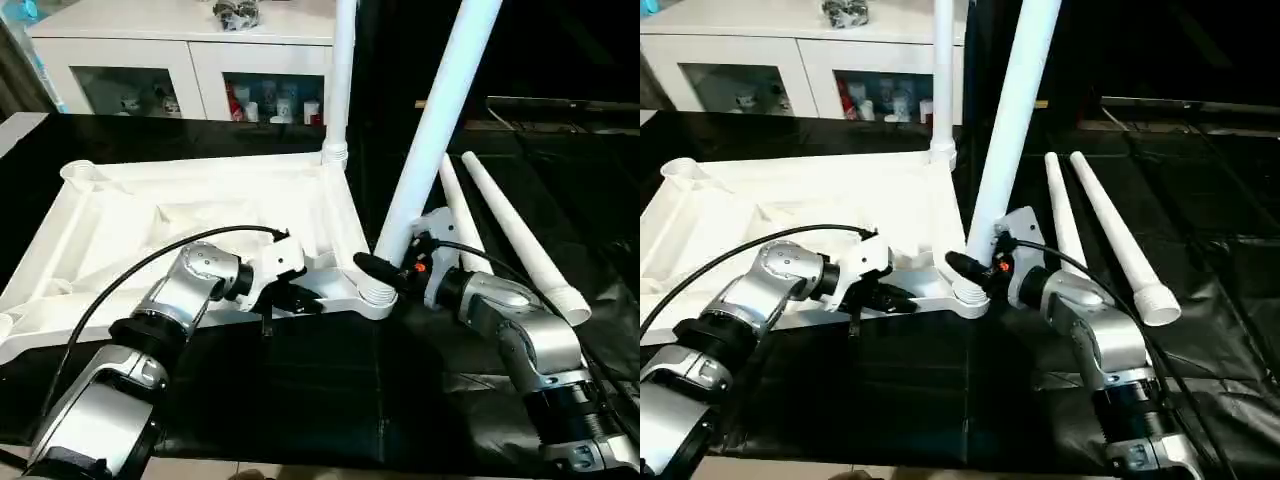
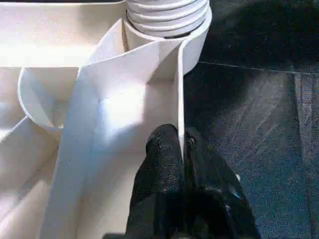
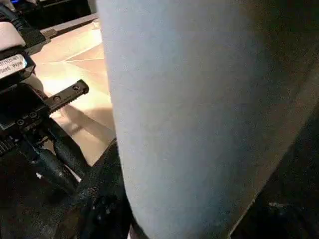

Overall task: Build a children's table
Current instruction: Insert table leg to table base

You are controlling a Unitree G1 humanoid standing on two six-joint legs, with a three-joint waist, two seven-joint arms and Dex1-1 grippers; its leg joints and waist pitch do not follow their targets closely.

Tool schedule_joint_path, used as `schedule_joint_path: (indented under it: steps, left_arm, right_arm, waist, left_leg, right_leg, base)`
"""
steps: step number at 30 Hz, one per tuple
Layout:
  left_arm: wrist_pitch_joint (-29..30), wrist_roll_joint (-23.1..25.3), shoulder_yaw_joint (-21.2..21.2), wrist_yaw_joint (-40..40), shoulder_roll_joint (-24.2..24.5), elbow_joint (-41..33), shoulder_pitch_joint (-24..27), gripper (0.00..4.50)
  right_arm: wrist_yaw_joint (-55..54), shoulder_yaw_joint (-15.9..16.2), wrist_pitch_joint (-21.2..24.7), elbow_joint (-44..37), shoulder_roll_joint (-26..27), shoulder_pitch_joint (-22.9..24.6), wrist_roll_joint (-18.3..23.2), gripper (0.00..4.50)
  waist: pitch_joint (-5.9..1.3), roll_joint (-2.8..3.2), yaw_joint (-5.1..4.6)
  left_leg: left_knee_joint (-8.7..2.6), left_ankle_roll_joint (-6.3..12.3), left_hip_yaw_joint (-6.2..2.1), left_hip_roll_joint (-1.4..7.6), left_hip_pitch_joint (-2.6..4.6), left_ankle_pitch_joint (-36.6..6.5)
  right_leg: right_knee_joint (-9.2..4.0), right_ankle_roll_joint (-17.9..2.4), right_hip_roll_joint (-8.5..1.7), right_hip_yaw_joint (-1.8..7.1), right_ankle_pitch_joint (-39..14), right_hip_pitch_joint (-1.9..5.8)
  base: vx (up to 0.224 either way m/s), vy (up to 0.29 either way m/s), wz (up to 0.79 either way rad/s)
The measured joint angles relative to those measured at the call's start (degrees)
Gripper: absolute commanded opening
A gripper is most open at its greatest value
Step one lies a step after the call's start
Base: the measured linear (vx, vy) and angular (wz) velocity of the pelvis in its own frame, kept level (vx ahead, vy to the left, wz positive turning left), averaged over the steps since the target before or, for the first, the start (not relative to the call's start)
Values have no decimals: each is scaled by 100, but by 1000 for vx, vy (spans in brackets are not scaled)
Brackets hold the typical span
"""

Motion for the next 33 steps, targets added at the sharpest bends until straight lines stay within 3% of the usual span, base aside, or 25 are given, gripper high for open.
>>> schedule_joint_path:
  steps: [14,21,27,30,33]
  left_arm:
    - [16,15,24,18,26,-85,59,0]
    - [161,12,45,48,-15,-121,60,0]
    - [249,-2,72,39,-71,-118,60,0]
    - [272,-51,72,8,-104,-86,67,0]
    - [277,-59,72,-9,-157,-69,66,0]
  right_arm:
    - [220,80,-167,272,13,-145,-106,193]
    - [173,-337,-205,374,209,68,239,193]
    - [56,-586,-469,219,404,472,409,193]
    - [-4,-766,-702,98,581,785,548,193]
    - [-36,-736,-951,-99,573,1029,524,193]
  waist:
    - [-1,-2,-20]
    - [-5,6,2]
    - [-18,55,11]
    - [-34,118,21]
    - [-37,161,48]
  left_leg:
    - [0,0,1,0,6,0]
    - [-1,1,1,0,6,-1]
    - [-1,5,1,0,1,-5]
    - [0,10,1,-1,-9,-8]
    - [1,10,0,-1,-15,-8]
  right_leg:
    - [1,1,0,1,-1,2]
    - [-2,1,0,1,-1,3]
    - [-8,1,0,0,-1,3]
    - [-13,2,-1,-1,-2,1]
    - [-13,3,-1,-3,-2,-1]
  base:
    - [0,0,0]
    - [0,0,0]
    - [0,0,0]
    - [0,0,0]
    - [0,0,0]
